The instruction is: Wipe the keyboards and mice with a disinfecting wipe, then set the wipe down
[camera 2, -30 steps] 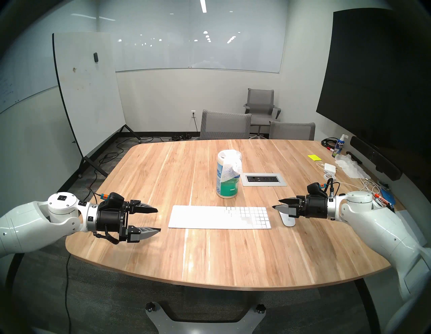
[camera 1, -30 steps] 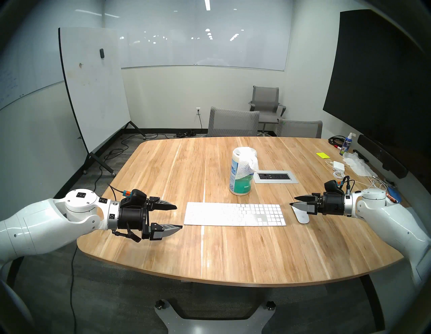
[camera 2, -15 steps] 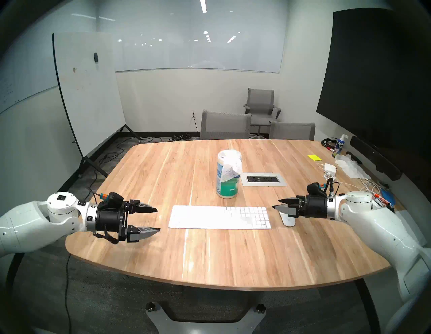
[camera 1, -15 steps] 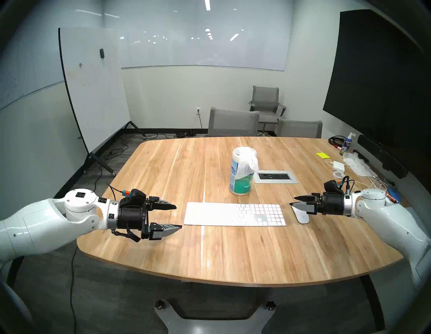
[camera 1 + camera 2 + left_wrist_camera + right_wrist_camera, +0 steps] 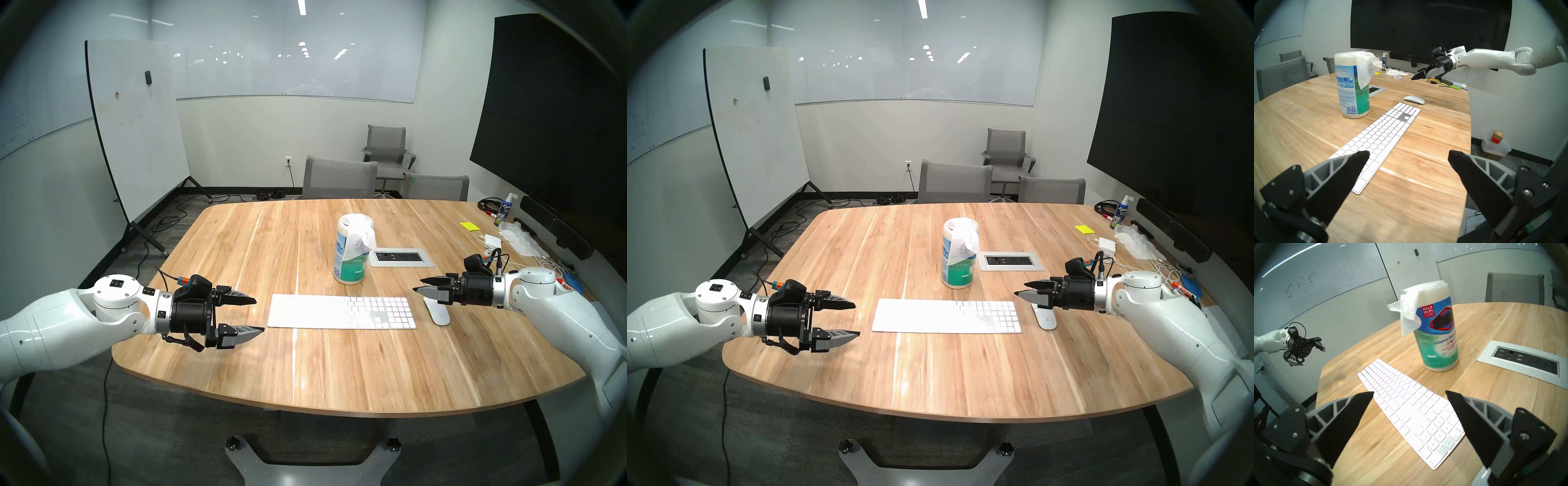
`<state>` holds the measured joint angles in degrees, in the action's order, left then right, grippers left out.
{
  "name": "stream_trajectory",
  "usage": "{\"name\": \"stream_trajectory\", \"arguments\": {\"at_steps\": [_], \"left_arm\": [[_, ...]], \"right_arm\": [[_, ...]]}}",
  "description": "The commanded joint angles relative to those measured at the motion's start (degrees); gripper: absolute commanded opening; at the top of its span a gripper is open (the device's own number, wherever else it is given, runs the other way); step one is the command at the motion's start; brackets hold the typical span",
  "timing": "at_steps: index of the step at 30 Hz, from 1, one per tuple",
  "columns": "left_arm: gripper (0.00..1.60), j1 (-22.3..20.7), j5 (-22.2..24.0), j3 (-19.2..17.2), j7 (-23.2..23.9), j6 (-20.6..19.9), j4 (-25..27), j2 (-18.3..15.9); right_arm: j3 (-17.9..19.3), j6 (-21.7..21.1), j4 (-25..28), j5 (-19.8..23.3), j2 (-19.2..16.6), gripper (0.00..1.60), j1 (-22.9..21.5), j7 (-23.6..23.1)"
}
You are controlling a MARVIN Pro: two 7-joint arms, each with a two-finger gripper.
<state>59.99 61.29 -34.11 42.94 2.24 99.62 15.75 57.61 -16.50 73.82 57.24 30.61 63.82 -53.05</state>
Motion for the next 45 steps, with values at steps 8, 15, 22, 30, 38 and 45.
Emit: {"name": "stream_trajectory", "arguments": {"at_steps": [8, 15, 22, 30, 38, 45], "left_arm": [[1.60, -0.62, 0.32, -0.61, -0.12, 0.27, 0.11, 0.12], [1.60, -0.64, 0.33, -0.60, -0.13, 0.28, 0.12, 0.12], [1.60, -0.65, 0.34, -0.59, -0.14, 0.29, 0.12, 0.11], [1.60, -0.65, 0.35, -0.58, -0.14, 0.30, 0.12, 0.11], [1.60, -0.66, 0.34, -0.56, -0.14, 0.30, 0.12, 0.11], [1.60, -0.67, 0.35, -0.55, -0.15, 0.30, 0.12, 0.11]], "right_arm": [[1.57, 0.49, 11.12, 1.14, 2.74, 1.60, 1.54, 10.73], [1.17, -0.86, 14.21, 0.48, 5.93, 1.60, 0.34, 18.05], [0.50, -1.90, 13.96, -0.87, 10.14, 1.60, -1.26, 25.54], [0.04, -2.59, 11.98, -2.35, 14.06, 1.60, -2.90, 31.31], [0.25, -2.29, 8.85, -3.46, 18.46, 1.60, -4.85, 35.24], [0.47, -2.32, 7.57, -3.66, 20.33, 1.60, -5.90, 36.18]]}}
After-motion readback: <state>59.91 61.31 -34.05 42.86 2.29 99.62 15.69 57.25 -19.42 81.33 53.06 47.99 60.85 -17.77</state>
